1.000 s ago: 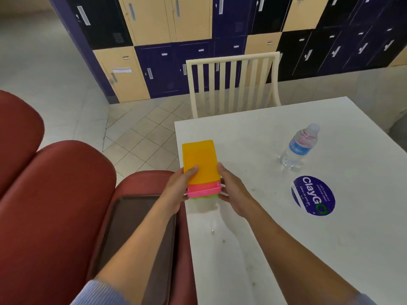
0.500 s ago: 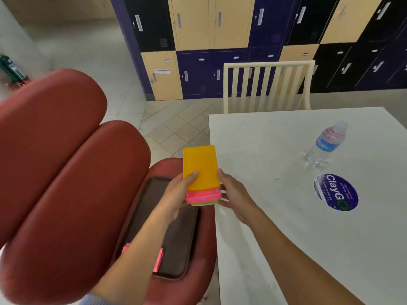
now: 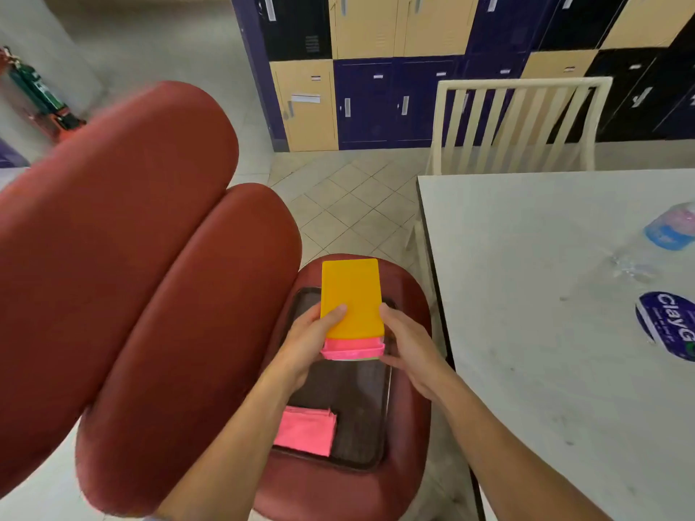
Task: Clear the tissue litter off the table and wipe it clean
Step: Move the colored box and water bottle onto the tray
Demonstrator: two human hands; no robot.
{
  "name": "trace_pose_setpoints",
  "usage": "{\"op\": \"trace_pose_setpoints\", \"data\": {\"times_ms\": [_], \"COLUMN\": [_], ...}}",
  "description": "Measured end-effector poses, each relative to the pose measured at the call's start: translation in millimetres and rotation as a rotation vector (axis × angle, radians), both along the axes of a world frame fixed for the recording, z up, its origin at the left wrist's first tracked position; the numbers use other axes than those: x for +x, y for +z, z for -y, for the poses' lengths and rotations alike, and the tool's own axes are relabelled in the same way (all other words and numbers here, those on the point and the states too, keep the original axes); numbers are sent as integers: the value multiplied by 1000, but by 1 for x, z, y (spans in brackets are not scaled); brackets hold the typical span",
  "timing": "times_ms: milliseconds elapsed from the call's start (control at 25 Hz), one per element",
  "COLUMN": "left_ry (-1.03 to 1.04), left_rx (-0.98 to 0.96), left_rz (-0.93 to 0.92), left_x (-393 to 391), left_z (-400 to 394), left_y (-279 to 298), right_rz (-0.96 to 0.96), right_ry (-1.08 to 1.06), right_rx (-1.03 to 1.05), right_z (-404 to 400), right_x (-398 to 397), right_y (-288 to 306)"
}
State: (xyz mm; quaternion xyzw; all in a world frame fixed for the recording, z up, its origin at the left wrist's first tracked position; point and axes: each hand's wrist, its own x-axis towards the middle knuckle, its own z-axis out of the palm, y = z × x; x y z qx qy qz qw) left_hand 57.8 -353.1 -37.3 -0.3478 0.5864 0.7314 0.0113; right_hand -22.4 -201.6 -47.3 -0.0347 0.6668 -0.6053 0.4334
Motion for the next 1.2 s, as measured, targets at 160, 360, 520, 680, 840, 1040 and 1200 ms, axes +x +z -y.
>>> {"op": "trace_pose_setpoints", "data": {"times_ms": [160, 360, 520, 680, 840, 1040, 1200], "left_ry": [-72, -152, -205, -207, -194, -196, -169], "left_rx": [26, 25, 14, 12, 18, 21, 6], "left_rz": [12, 71, 85, 92, 105, 124, 119], "left_x": [10, 12, 4, -9, -25, -39, -43], "left_z": [36, 84, 119, 148, 168, 183, 189], "left_y": [-39, -94, -142, -189, -215, -237, -250], "right_rz": [51, 124, 176, 186, 180, 167, 130], "right_ry": [-60, -141, -169, -184, -169, -164, -155], "right_rx": [57, 93, 118, 111, 106, 106, 109], "right_z": [27, 71, 105, 136, 157, 173, 179], "right_x": [13, 25, 22, 7, -4, -13, -18], "right_y": [-33, -88, -129, -172, -203, -227, -237]}}
